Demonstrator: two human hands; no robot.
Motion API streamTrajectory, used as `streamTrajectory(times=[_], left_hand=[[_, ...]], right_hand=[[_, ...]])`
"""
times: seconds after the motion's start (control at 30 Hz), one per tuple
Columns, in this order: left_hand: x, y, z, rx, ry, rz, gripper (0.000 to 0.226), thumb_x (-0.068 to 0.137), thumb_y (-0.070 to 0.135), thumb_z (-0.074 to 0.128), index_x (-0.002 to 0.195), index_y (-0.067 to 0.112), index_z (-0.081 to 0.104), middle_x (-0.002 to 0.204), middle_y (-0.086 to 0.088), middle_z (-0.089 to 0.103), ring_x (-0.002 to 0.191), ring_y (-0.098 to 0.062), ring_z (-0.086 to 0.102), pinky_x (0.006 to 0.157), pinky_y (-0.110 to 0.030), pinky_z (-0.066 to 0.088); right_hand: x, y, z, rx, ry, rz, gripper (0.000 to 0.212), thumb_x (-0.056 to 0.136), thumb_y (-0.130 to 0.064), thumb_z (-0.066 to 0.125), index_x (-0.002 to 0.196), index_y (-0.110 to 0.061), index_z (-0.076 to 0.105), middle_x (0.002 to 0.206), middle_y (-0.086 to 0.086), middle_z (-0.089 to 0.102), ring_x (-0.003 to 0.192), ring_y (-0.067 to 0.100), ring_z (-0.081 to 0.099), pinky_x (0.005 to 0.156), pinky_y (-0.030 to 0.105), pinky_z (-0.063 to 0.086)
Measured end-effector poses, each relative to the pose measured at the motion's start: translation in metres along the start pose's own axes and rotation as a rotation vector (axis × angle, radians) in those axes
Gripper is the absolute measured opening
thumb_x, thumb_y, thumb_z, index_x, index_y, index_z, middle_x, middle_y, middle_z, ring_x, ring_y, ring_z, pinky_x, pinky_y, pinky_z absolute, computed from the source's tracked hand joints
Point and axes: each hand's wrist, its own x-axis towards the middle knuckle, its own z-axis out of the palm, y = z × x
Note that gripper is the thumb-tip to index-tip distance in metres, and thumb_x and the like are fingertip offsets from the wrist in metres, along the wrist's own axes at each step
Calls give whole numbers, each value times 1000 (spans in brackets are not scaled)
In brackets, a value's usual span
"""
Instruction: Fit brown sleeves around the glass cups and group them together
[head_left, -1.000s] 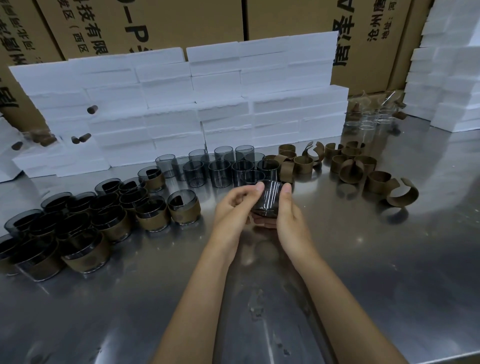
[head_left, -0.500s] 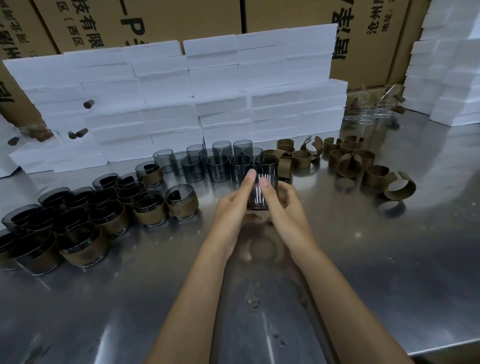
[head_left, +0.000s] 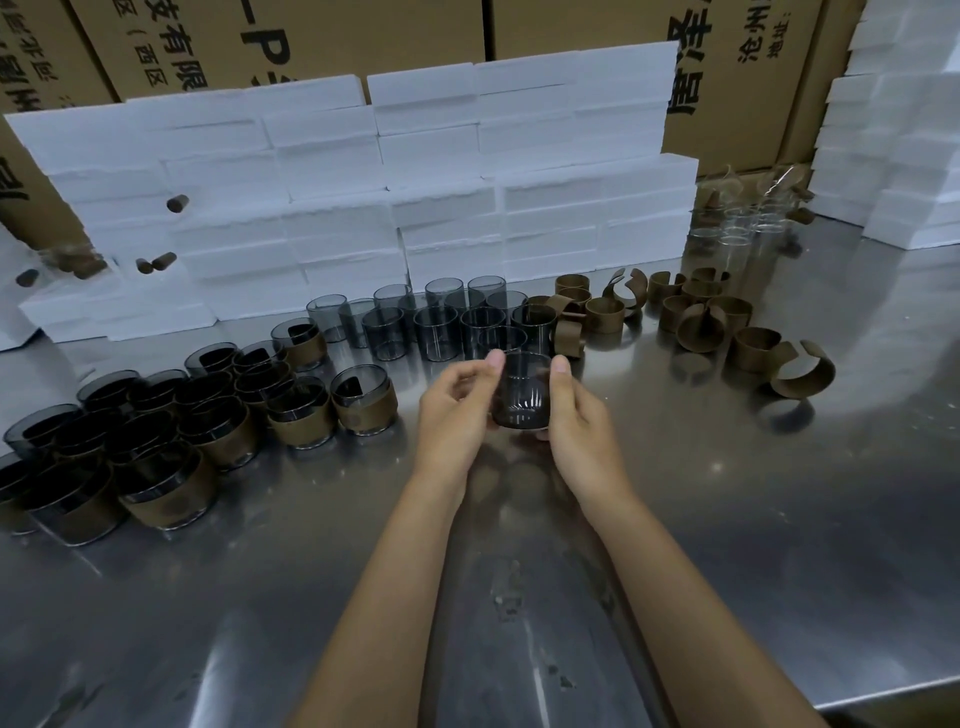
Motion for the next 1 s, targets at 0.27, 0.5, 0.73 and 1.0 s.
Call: streamTrajectory(times=[0.27, 0.5, 0.73, 1.0], left_hand=[[0, 6, -5, -189, -79, -131, 34, 103, 32, 60, 117, 3, 70, 112, -18, 76, 98, -26, 74, 78, -37, 63], [-10, 10, 8, -223, -296, -141, 60, 84, 59, 66, 114, 8, 77, 112, -13, 77, 101, -20, 75, 74, -29, 60], [-6, 6, 5, -215, -239, -173, 50, 93, 50, 66, 112, 5, 78, 102, -14, 79, 87, -20, 76, 66, -26, 58], [-3, 2, 2, -183, -173, -139, 43, 101, 38, 62, 121, 0, 70, 107, -18, 77, 79, -16, 75, 58, -24, 56]], right_hand=[[-1, -8, -2, 85, -23, 26, 66, 85, -70, 65, 134, -27, 62, 113, -10, 75, 107, 5, 69, 101, 43, 56], [-5, -11, -4, 56, -137, -10, 67, 70, -85, 61, 114, -35, 70, 105, -22, 75, 99, -9, 68, 88, 21, 51], [-7, -10, -3, -21, -139, -3, 73, 89, -83, 31, 144, -38, 51, 124, -25, 63, 111, -12, 56, 83, 5, 35], [2, -2, -5, 20, -20, -15, 61, 104, -61, 22, 136, -26, 61, 126, -3, 68, 125, 15, 61, 106, 33, 49]])
